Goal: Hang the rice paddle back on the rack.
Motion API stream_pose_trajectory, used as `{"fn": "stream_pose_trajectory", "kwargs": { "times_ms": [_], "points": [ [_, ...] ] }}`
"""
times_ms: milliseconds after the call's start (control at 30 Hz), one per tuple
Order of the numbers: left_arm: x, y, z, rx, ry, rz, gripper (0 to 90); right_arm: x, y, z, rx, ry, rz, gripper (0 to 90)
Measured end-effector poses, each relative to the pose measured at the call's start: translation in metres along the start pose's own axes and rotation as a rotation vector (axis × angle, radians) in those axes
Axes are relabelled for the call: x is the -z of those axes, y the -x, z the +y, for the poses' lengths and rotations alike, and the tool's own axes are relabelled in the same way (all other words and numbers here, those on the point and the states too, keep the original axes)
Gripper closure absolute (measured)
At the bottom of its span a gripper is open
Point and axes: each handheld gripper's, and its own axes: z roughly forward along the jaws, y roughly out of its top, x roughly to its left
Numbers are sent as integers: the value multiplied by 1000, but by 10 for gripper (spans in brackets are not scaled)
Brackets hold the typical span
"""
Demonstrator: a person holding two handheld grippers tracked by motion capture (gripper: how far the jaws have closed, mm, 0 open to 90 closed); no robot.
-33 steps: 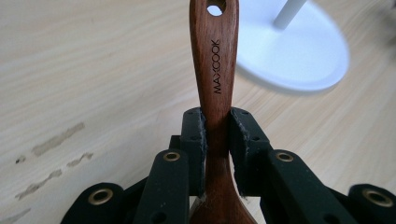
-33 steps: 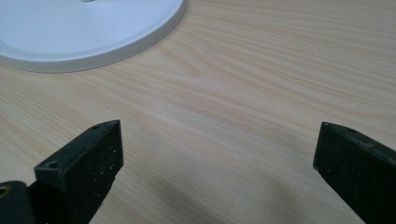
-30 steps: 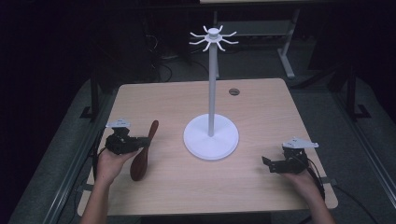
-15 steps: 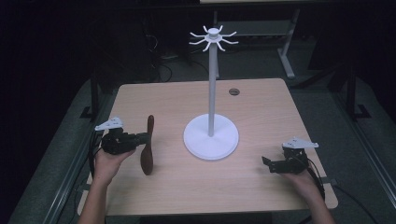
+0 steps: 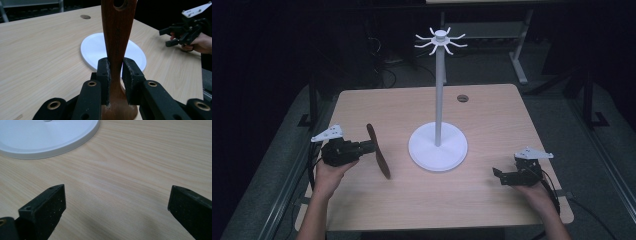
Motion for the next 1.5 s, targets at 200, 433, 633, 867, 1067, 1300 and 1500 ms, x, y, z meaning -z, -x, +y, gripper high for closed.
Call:
{"fn": "stream_pose_trajectory", "kwargs": {
  "times_ms": [200,433,633,867,1067,1300,1500],
  "points": [
    [-1,3,3,-23,1,-2,762,0,0,0,-2,1,0,12],
    [-1,6,8,-28,14,-4,761,1,1,0,-5,2,-6,12],
    [0,9,18,-54,10,-2,762,1,2,-1,-7,4,-8,12],
    [2,12,32,-72,37,-14,761,2,4,-2,-20,4,-18,12],
    [4,15,47,-90,59,-31,761,1,4,-2,-14,4,-18,12],
    [4,16,60,-100,80,-55,761,2,4,-2,-19,7,-16,12],
    [4,17,71,-113,81,-65,761,2,4,-2,-18,8,-14,12]
  ]
}}
